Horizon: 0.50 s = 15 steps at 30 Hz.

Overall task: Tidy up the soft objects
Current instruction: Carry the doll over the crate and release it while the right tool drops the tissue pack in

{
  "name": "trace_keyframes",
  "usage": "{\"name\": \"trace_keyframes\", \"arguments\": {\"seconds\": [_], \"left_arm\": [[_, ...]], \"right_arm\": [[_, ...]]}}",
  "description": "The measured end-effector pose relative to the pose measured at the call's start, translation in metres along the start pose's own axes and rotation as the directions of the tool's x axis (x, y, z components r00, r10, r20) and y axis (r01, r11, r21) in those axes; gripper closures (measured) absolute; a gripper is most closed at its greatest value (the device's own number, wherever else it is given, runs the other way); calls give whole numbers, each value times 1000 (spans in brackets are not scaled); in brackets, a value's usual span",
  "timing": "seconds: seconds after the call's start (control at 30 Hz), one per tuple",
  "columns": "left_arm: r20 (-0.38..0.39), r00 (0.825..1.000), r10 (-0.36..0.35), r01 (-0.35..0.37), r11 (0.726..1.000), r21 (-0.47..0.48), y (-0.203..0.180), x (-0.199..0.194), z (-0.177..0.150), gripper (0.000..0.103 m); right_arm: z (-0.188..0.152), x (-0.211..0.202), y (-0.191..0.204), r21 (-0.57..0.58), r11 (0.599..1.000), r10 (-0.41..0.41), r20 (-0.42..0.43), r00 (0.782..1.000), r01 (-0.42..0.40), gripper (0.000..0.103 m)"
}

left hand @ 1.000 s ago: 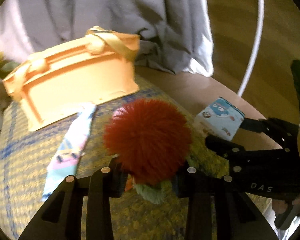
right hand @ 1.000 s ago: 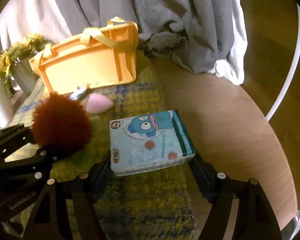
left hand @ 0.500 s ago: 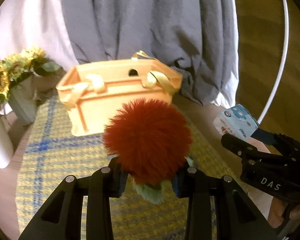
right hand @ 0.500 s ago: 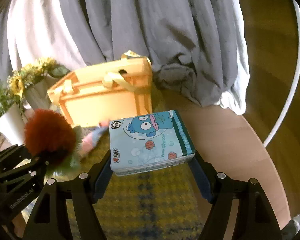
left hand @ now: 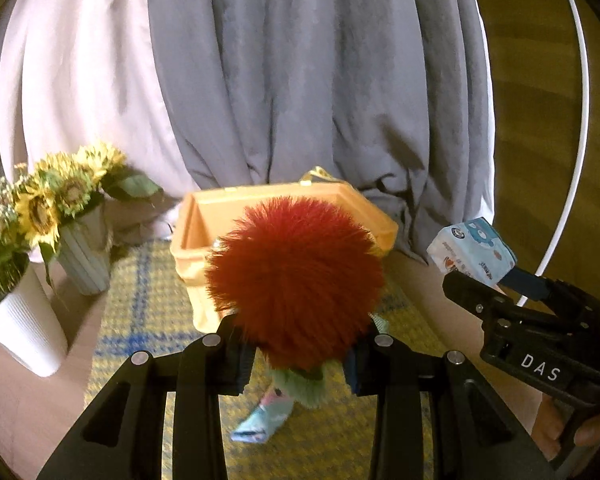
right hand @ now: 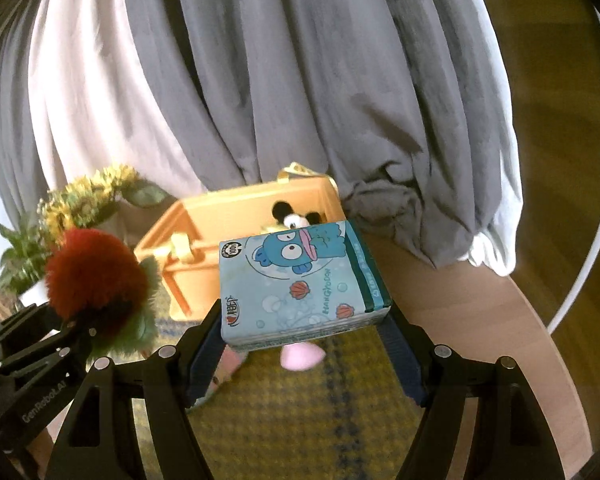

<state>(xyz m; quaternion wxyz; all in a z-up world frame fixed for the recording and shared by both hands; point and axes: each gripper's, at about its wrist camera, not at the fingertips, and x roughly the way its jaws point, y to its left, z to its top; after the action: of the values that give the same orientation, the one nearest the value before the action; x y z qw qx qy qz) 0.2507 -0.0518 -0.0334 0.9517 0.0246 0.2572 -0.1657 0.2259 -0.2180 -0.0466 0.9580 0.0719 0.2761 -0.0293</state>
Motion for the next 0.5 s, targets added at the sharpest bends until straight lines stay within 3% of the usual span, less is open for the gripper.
{"name": "trace_keyframes", "arguments": {"seconds": [0.5], "left_arm": [[120, 992, 32, -34, 999, 19, 18, 8, 50, 68]], "right_arm": [[47, 10, 17, 3, 999, 45, 106, 993, -45, 29]]}}
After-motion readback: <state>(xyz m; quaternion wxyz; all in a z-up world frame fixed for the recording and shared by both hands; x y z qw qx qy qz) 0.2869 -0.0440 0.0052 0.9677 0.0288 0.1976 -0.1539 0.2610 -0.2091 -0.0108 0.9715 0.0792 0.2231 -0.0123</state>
